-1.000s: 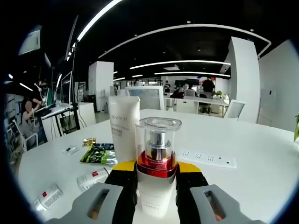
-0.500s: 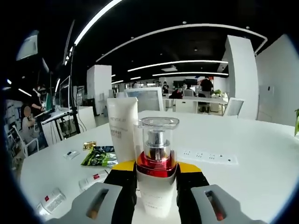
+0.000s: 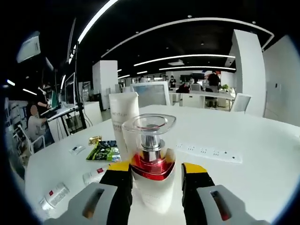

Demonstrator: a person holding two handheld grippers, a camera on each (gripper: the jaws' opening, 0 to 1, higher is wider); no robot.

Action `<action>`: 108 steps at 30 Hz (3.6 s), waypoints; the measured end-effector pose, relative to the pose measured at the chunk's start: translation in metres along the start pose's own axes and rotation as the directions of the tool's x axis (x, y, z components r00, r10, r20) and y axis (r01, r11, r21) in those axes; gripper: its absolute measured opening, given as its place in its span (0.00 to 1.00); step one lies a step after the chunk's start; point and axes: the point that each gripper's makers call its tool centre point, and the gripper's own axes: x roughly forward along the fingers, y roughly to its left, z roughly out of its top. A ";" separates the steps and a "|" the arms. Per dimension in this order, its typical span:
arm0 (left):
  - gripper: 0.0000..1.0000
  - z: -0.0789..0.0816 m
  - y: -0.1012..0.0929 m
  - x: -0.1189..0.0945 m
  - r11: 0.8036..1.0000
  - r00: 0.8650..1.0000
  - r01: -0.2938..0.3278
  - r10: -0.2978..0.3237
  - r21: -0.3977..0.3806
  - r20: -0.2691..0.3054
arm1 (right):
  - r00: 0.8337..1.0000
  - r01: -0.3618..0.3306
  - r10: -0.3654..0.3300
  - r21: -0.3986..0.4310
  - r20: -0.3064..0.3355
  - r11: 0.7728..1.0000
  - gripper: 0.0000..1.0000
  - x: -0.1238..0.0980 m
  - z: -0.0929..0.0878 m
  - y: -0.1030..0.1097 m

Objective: Arrange the skincare products in the storage area until every visible bottle or jar stands upright without overlapping.

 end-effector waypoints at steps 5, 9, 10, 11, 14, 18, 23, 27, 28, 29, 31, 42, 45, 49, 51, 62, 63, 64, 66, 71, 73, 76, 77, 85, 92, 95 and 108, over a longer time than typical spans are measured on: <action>0.29 -0.001 0.000 0.000 1.000 1.000 -0.001 0.001 0.005 -0.003 | 0.999 -0.046 0.045 -0.014 -0.026 0.999 0.41 -0.009 -0.005 0.002; 0.28 -0.001 0.000 0.000 1.000 1.000 0.000 0.000 0.010 -0.003 | 0.992 -0.102 0.095 -0.083 -0.082 0.991 0.47 -0.016 -0.012 0.002; 0.28 -0.001 0.000 0.000 1.000 1.000 0.001 -0.001 0.010 -0.004 | 0.989 -0.126 0.118 -0.089 -0.095 0.988 0.47 -0.016 -0.013 0.003; 0.28 -0.001 -0.001 0.000 1.000 1.000 0.002 -0.002 0.012 -0.005 | 0.985 -0.142 0.132 -0.095 -0.108 0.985 0.46 -0.017 -0.014 0.003; 0.28 -0.002 -0.001 0.000 1.000 1.000 0.005 -0.005 0.018 -0.010 | 0.961 -0.248 0.233 -0.085 -0.150 0.965 0.43 -0.020 -0.018 0.011; 0.27 -0.002 -0.001 0.000 1.000 1.000 0.006 -0.006 0.020 -0.013 | 0.950 -0.272 0.247 -0.115 -0.192 0.955 0.43 -0.019 -0.019 0.008; 0.26 -0.003 -0.001 0.000 1.000 1.000 0.005 -0.004 0.025 -0.019 | 0.956 -0.263 0.244 -0.106 -0.165 0.959 0.39 -0.014 -0.009 0.000; 0.26 -0.002 -0.001 0.000 1.000 1.000 0.002 -0.002 0.023 -0.017 | 0.941 -0.302 0.279 -0.107 -0.192 0.947 0.27 -0.012 -0.013 0.006; 0.26 -0.002 0.000 0.000 1.000 1.000 0.001 -0.001 0.023 -0.017 | 0.940 -0.305 0.280 -0.111 -0.197 0.946 0.26 -0.012 -0.013 0.007; 0.25 -0.002 0.000 0.000 1.000 1.000 0.000 0.000 0.024 -0.018 | 0.939 -0.299 0.272 -0.108 -0.212 0.948 0.25 -0.011 -0.016 0.006; 0.25 -0.002 0.000 0.000 1.000 1.000 -0.001 0.001 0.023 -0.017 | 0.938 -0.301 0.273 -0.108 -0.214 0.948 0.25 -0.009 -0.017 0.006; 0.23 -0.002 0.002 -0.001 1.000 1.000 -0.007 0.007 0.021 -0.013 | 0.942 -0.281 0.246 -0.137 -0.227 0.950 0.25 0.001 -0.017 0.007; 0.23 -0.002 0.002 -0.001 1.000 1.000 -0.008 0.008 0.020 -0.013 | 0.944 -0.274 0.237 -0.142 -0.230 0.951 0.25 0.002 -0.016 0.007; 0.23 -0.002 0.002 -0.001 1.000 1.000 -0.010 0.011 0.019 -0.012 | 0.947 -0.256 0.219 -0.144 -0.233 0.956 0.25 0.004 -0.015 0.006; 0.23 -0.002 0.003 -0.001 1.000 1.000 -0.013 0.013 0.019 -0.010 | 0.948 -0.252 0.215 -0.143 -0.235 0.957 0.25 0.005 -0.014 0.005; 0.22 -0.002 0.005 -0.001 1.000 1.000 -0.018 0.019 0.017 -0.008 | 0.950 -0.242 0.201 -0.153 -0.239 0.958 0.25 0.012 -0.011 0.007; 0.21 -0.002 0.005 -0.001 1.000 1.000 -0.019 0.019 0.017 -0.008 | 0.950 -0.242 0.202 -0.154 -0.239 0.958 0.25 0.012 -0.011 0.007; 0.21 -0.002 0.005 -0.002 1.000 1.000 -0.019 0.019 0.018 -0.009 | 0.950 -0.242 0.202 -0.153 -0.240 0.958 0.25 0.012 -0.011 0.008; 0.21 -0.001 0.005 -0.002 1.000 1.000 -0.020 0.020 0.018 -0.008 | 0.949 -0.242 0.201 -0.153 -0.243 0.958 0.25 0.012 -0.012 0.008; 0.21 -0.001 0.005 -0.002 1.000 1.000 -0.021 0.021 0.018 -0.008 | 0.949 -0.234 0.197 -0.132 -0.245 0.963 0.25 0.013 -0.012 0.009; 0.21 -0.001 0.005 -0.002 1.000 1.000 -0.021 0.022 0.019 -0.006 | 0.951 -0.227 0.191 -0.126 -0.244 0.966 0.25 0.013 -0.013 0.008; 0.21 -0.001 0.006 -0.002 1.000 1.000 -0.023 0.023 0.020 -0.006 | 0.947 -0.198 0.166 -0.092 -0.277 0.976 0.26 0.010 -0.021 0.005; 0.21 0.000 0.006 -0.002 1.000 1.000 -0.025 0.025 0.018 -0.004 | 0.947 -0.185 0.153 -0.090 -0.283 0.979 0.29 0.008 -0.024 0.003; 0.21 0.003 0.009 -0.004 0.999 0.999 -0.042 0.041 0.027 0.014 | 0.946 -0.121 0.121 0.020 -0.302 0.993 0.39 -0.026 -0.054 0.018; 0.20 0.005 0.008 -0.006 0.998 0.999 -0.043 0.042 0.040 0.021 | 0.944 -0.116 0.139 0.093 -0.298 0.989 0.41 -0.055 -0.066 0.050; 0.20 0.006 0.008 -0.007 0.998 0.999 -0.049 0.048 0.050 0.026 | 0.945 -0.127 0.156 0.117 -0.286 0.985 0.42 -0.065 -0.061 0.068; 0.20 0.012 0.010 -0.011 0.996 0.996 -0.070 0.067 0.053 0.055 | 0.884 -0.242 0.303 0.207 -0.355 0.948 0.62 -0.092 -0.077 0.220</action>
